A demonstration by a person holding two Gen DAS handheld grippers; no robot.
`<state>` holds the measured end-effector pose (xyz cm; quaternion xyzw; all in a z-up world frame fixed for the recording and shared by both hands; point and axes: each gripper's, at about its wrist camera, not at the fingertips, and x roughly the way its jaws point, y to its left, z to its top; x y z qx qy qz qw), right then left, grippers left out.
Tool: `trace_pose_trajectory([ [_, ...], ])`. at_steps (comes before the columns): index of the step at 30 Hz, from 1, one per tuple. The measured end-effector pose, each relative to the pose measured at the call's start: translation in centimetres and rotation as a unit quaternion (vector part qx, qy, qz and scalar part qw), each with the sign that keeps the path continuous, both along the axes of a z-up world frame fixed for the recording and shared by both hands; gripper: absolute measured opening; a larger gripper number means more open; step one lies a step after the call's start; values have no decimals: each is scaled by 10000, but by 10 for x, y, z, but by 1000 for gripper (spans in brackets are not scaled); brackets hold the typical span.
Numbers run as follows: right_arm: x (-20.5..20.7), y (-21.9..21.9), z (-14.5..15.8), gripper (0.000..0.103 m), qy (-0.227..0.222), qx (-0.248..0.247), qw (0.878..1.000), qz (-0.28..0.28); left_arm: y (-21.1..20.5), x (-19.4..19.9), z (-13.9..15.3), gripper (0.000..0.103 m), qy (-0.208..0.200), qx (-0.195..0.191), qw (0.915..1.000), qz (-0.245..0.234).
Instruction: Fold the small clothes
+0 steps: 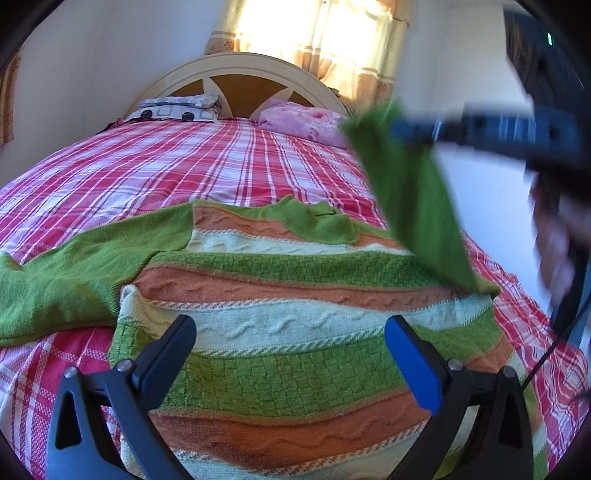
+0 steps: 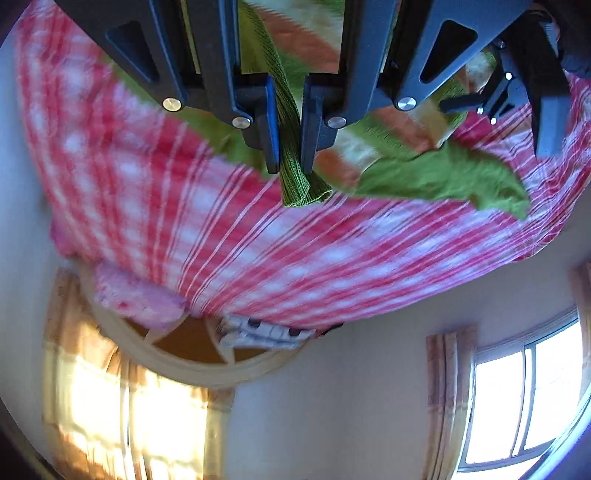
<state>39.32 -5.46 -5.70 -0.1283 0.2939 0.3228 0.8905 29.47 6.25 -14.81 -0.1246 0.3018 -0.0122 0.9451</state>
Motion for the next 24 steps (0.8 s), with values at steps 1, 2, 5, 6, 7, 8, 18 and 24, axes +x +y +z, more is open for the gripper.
trace_pose_trajectory([
  [1,0,2,-8,11,112,-10,9999,7,1,0,0,103,-7,-24,10000,43],
  [2,-2,4,-24,15,256,-32,9997,10,4,-1,0,103,-19,-82,9999,81],
  [5,-11,0,-53,72,674,-78,9977,92,12,-1,-1,103,-8,-288,9994,181],
  [6,-16,-7,-57,77,734,18,9973,80,15,-1,-2,103,19,-425,9990,142],
  [7,-23,-19,-60,78,770,148,9969,23,17,0,-3,103,53,-528,9985,110],
  [8,-29,-33,-64,78,809,214,9964,-122,19,1,-5,103,104,-613,9980,83],
  [18,-75,-159,-83,78,1004,568,9799,-1627,21,3,21,102,300,-501,9963,-624],
  [24,-104,-167,-105,78,898,444,9807,-1678,10,37,29,94,598,-158,9939,-910],
])
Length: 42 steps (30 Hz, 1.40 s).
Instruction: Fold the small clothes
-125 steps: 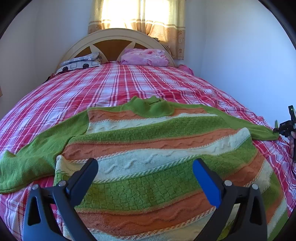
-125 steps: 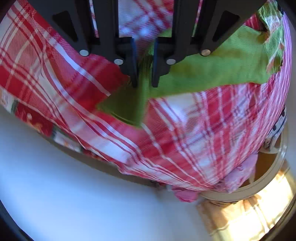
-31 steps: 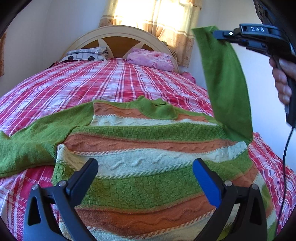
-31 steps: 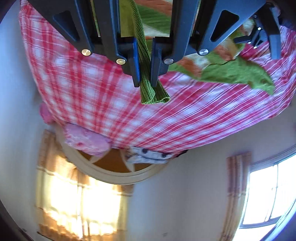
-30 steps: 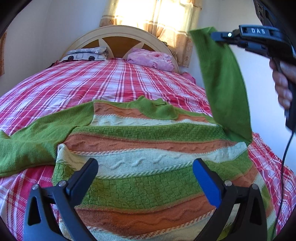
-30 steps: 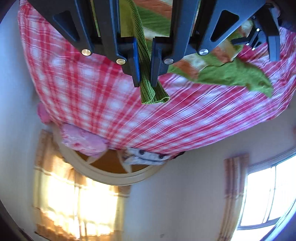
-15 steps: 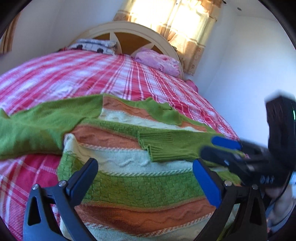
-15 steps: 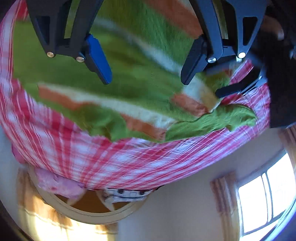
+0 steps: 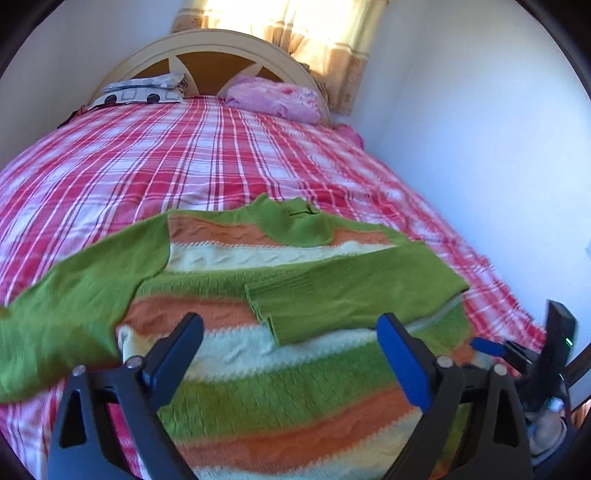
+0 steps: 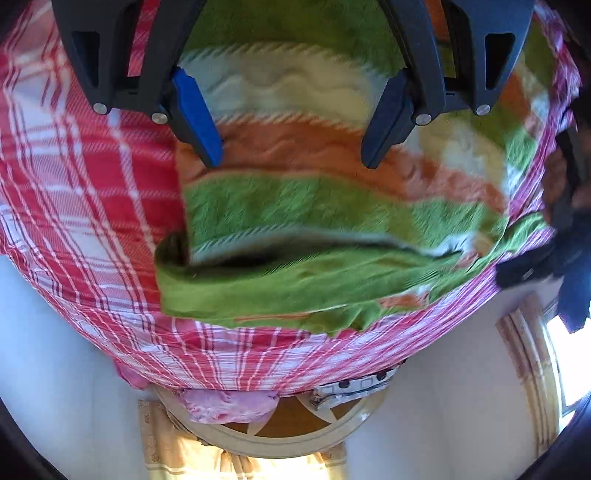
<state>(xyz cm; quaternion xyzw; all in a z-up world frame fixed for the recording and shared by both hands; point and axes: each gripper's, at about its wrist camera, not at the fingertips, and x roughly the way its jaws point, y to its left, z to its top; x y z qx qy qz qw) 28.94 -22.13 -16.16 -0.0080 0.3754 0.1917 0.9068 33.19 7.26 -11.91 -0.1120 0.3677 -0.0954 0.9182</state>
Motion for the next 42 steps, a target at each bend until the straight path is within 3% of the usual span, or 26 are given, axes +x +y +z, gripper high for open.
trace_pose_trajectory([
  [5,-5,5,-4,80,-119,-91,9999,58,6,33,-21,70,592,-412,9974,-6],
  [9,-9,10,-6,82,-176,-260,9995,60,6,50,-31,70,877,-1039,9905,-192],
  [13,-10,16,-7,82,-229,-434,9988,56,-4,61,-46,67,1171,-1027,9875,-229],
  [15,-11,15,-6,82,-253,-430,9987,42,-4,59,-46,51,1063,-1073,9883,-192],
  [16,-11,15,-6,82,-260,-430,9987,37,-3,59,-48,21,1072,-1114,9878,-186],
  [17,-12,16,-6,82,-264,-437,9987,33,-1,60,-49,3,1125,-1156,9868,-165],
  [24,-12,16,-8,83,-265,-469,9985,6,23,55,-22,3,523,-1397,9887,-176],
  [29,-10,17,-8,83,-254,-490,9985,-5,39,53,-8,3,312,-1296,9910,-73],
  [34,-8,17,-9,84,-237,-504,9984,-25,42,56,-20,3,508,-1291,9903,-13],
  [36,-8,18,-9,84,-240,-519,9984,-33,37,56,-27,10,655,-1323,9890,-20],
  [40,-9,19,-10,85,-253,-556,9981,-46,25,59,-36,63,869,-1263,9882,44],
  [41,-8,19,-10,85,-255,-554,9981,-48,24,59,-37,69,830,-1273,9884,59],
  [42,-8,19,-10,85,-256,-553,9981,-51,22,61,-39,70,830,-1267,9884,66],
])
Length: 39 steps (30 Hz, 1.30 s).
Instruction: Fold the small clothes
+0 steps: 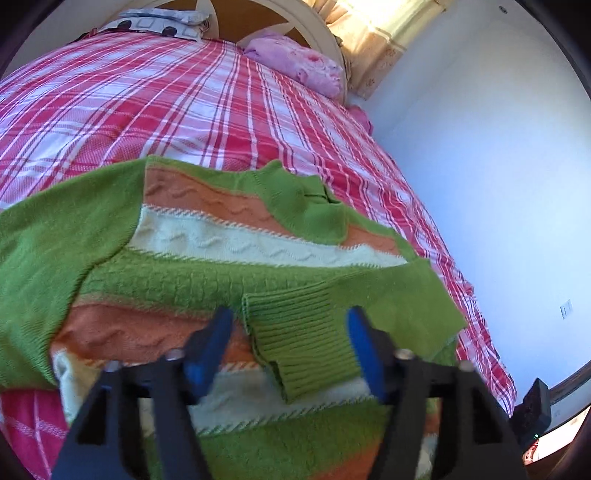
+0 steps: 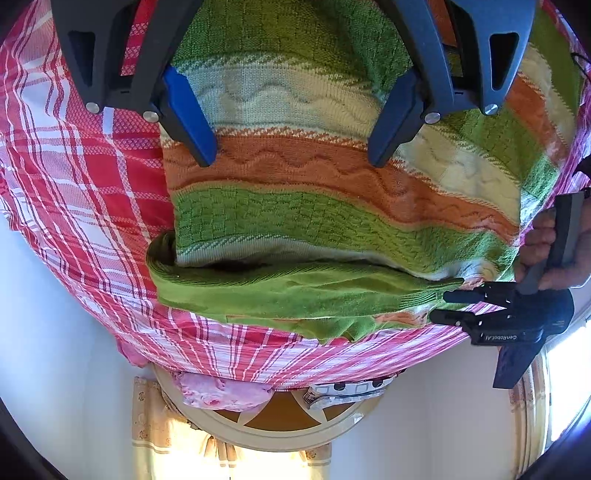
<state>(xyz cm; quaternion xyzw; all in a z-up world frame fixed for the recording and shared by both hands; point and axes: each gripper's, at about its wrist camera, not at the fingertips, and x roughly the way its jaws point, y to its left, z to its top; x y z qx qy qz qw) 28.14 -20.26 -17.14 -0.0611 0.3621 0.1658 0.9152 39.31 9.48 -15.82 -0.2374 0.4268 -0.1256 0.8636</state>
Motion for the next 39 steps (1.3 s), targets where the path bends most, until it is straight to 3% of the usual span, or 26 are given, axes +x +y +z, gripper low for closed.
trace_pose_trajectory([
  [3,0,0,0,85,0,0,10000,1,-7,5,-8,67,63,-58,9998,-167],
  [6,0,0,0,85,9,-11,10000,1,-22,8,-16,48,90,316,9989,-344],
  [7,0,0,0,85,15,-4,10000,4,-24,8,-15,15,68,370,9983,-437],
  [8,0,-1,0,85,12,5,10000,2,-24,10,-16,8,132,176,9981,-582],
  [10,0,-1,0,85,8,6,10000,1,-15,6,-5,8,-50,-26,9990,-452],
  [13,0,0,0,85,9,-7,10000,-2,-2,-3,24,8,-553,91,9979,-319],
  [18,0,0,0,85,8,-9,10000,-4,23,-5,43,8,-705,1,9973,-204],
  [26,1,-1,0,86,13,-10,10000,-4,36,-7,4,8,-246,216,9995,31],
  [30,0,-2,0,86,42,34,10000,-6,40,-9,-12,21,-139,391,9988,241],
  [33,-8,-14,11,86,107,177,9998,-61,40,-16,-5,36,-65,368,9987,347],
  [34,-14,-19,15,86,82,216,9997,-83,38,-22,1,48,-84,454,9983,366],
  [37,-39,-42,26,86,40,155,9996,-227,30,-62,20,70,-607,822,9942,343],
  [39,-61,-62,25,86,154,68,9991,-400,24,-89,24,76,-785,1070,9908,257],
])
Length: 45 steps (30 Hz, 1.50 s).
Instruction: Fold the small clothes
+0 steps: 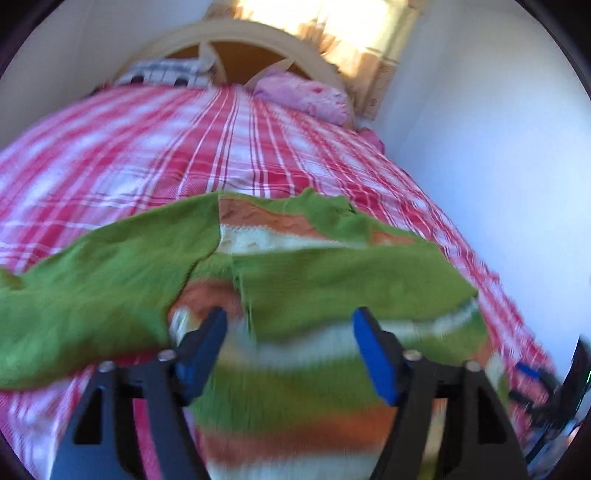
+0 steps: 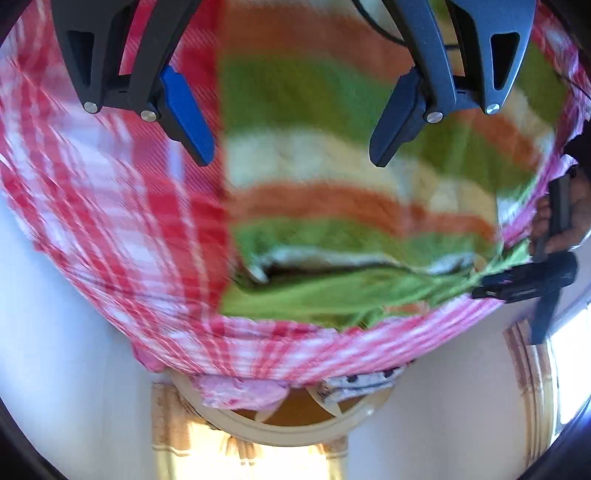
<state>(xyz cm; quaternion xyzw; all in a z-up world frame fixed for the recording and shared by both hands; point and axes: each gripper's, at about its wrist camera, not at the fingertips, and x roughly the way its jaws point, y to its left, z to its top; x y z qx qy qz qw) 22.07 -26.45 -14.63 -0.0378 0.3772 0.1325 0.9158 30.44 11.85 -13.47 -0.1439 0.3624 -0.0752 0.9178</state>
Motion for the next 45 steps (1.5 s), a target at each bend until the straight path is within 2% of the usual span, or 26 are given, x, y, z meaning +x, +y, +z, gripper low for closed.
trace_pose_trajectory([
  [6,-52,-38,-16,86,342,-48,9987,-379,-12,-90,-23,76,277,831,9961,-47],
  [10,-64,-29,-34,86,525,-236,9979,-307,-25,-119,-35,78,397,1297,9908,-14],
  [12,-73,-20,-40,86,534,-511,9970,-245,-34,-131,-41,78,426,1443,9886,-109],
  [15,-88,-18,-42,86,722,-552,9957,-182,-40,-143,-40,82,308,1632,9861,-42],
  [16,-89,-19,-40,86,754,-555,9955,-176,-42,-145,-41,87,343,1676,9852,-64],
  [18,-89,-17,-32,86,701,-723,9948,-129,-41,-147,-42,87,314,1648,9858,-52],
  [19,-88,-14,-23,86,518,-810,9952,-152,-37,-146,-42,87,339,1556,9872,-80],
  [22,-72,-2,8,86,84,-354,9993,33,-27,-140,-42,87,465,1263,9909,-99],
  [25,-47,41,27,86,-96,-94,9979,639,-17,-142,-35,87,383,1236,9915,104],
  [28,-27,106,25,86,-25,51,9833,1820,-1,-146,-23,87,221,1142,9927,332],
  [31,-20,150,7,86,269,31,9733,2280,10,-152,-20,87,217,1141,9919,505],
  [33,-25,171,-7,86,641,484,9602,2676,11,-158,-25,87,280,1192,9913,482],
  [35,-36,185,-13,86,728,649,9490,2998,11,-163,-27,87,293,1224,9908,490],
  [38,-62,210,-31,87,957,607,9291,3521,21,-172,-29,87,351,1120,9914,576],
  [40,-83,220,-35,88,855,451,9211,3770,30,-175,-27,87,342,1075,9912,698],
  [41,-94,226,-37,88,913,364,9116,3991,35,-176,-25,87,327,1073,9908,755],
  [43,-107,233,-38,91,823,84,9078,4112,44,-178,-20,87,261,1073,9899,893],
  [45,-109,238,-33,91,927,85,8968,4326,52,-179,-14,87,190,1055,9893,990],
])
